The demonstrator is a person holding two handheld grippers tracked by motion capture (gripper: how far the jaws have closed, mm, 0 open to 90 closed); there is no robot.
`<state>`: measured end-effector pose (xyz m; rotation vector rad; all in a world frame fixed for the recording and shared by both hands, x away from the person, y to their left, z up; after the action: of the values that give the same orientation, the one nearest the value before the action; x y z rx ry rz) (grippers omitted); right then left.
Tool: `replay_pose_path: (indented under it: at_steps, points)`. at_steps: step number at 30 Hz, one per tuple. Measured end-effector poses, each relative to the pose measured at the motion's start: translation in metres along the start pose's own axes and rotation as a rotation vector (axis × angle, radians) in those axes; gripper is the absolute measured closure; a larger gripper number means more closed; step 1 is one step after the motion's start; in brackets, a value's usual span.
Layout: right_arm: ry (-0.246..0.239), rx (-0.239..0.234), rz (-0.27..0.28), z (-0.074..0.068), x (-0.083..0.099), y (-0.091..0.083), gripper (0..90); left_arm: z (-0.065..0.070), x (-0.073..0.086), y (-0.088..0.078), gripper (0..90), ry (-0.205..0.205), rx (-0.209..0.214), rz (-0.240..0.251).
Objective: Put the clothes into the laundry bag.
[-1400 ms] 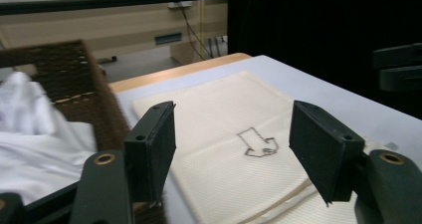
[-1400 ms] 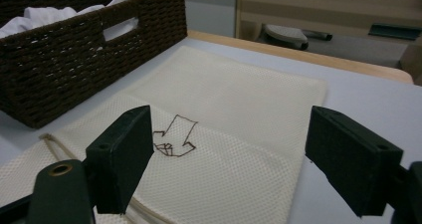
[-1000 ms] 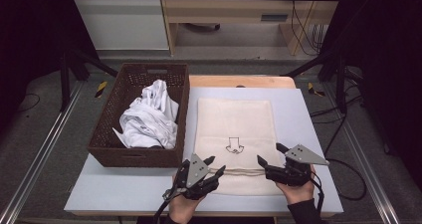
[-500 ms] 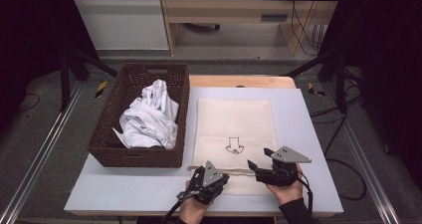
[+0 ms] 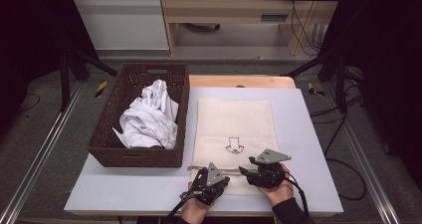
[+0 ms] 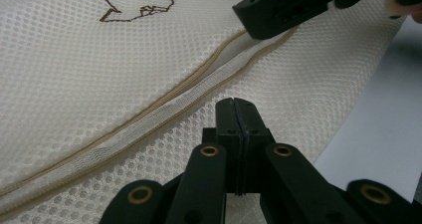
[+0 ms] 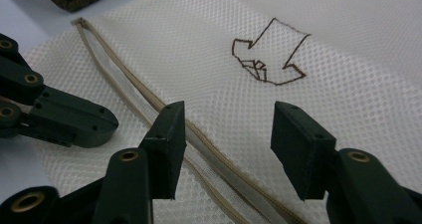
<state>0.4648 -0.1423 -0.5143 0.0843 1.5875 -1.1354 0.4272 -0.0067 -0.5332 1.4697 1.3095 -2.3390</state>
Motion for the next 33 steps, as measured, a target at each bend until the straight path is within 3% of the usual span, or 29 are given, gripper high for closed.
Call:
replay_pose_path:
  at_steps: [6, 9, 12, 16, 17, 19, 23, 26, 31, 32, 33]
  points:
    - [-0.034, -0.005, -0.072, -0.003, 0.008, 0.012, 57.1, 0.000, 0.001, 0.000, 88.7, -0.002, -0.006, 0.016]
    - [-0.038, -0.010, -0.069, -0.003, 0.008, 0.012, 66.1, 0.000, 0.001, 0.000, 88.8, -0.001, -0.008, 0.018]
    - [-0.069, -0.003, -0.077, -0.002, 0.009, 0.013, 69.9, 0.000, 0.001, 0.000, 88.7, -0.010, 0.001, 0.015]
    - [-0.069, 0.004, -0.077, -0.002, 0.009, 0.015, 74.1, -0.001, 0.001, 0.000, 88.7, -0.019, 0.006, 0.015]
    - [-0.069, -0.002, -0.078, -0.002, 0.009, 0.014, 81.1, -0.001, 0.001, 0.000, 88.8, -0.016, 0.004, 0.016]
    - [-0.074, 0.007, -0.085, -0.001, 0.009, 0.014, 85.5, 0.000, 0.001, 0.000, 88.7, -0.016, 0.003, 0.016]
    - [-0.057, -0.005, -0.082, 0.000, 0.007, 0.012, 87.5, -0.001, 0.001, -0.001, 88.3, -0.027, 0.015, 0.013]
    - [-0.050, -0.010, -0.055, 0.001, 0.002, 0.006, 87.7, -0.001, 0.000, -0.002, 83.1, -0.044, 0.032, 0.006]
    - [-0.052, -0.001, -0.005, 0.003, -0.006, -0.002, 87.9, -0.007, -0.026, -0.019, 67.4, 0.026, -0.062, 0.048]
    - [-0.049, 0.001, 0.005, 0.003, -0.008, -0.003, 87.9, -0.007, -0.026, -0.019, 65.1, 0.026, -0.062, 0.048]
    - [-0.054, 0.001, 0.015, 0.003, -0.009, -0.003, 87.9, -0.012, -0.037, -0.021, 61.5, 0.053, -0.098, 0.065]
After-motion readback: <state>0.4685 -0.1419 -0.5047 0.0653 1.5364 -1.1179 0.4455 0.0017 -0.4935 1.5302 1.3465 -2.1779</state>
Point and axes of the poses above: each handheld gripper's, and its own axes: y roughly forward along the jaws, x roughly out of its underside, z roughly to its right, the point moved 7 cm from there along y, roughly forward along the jaws, and after that the axes turned 8 degrees about -y, right-handed, at the moved point
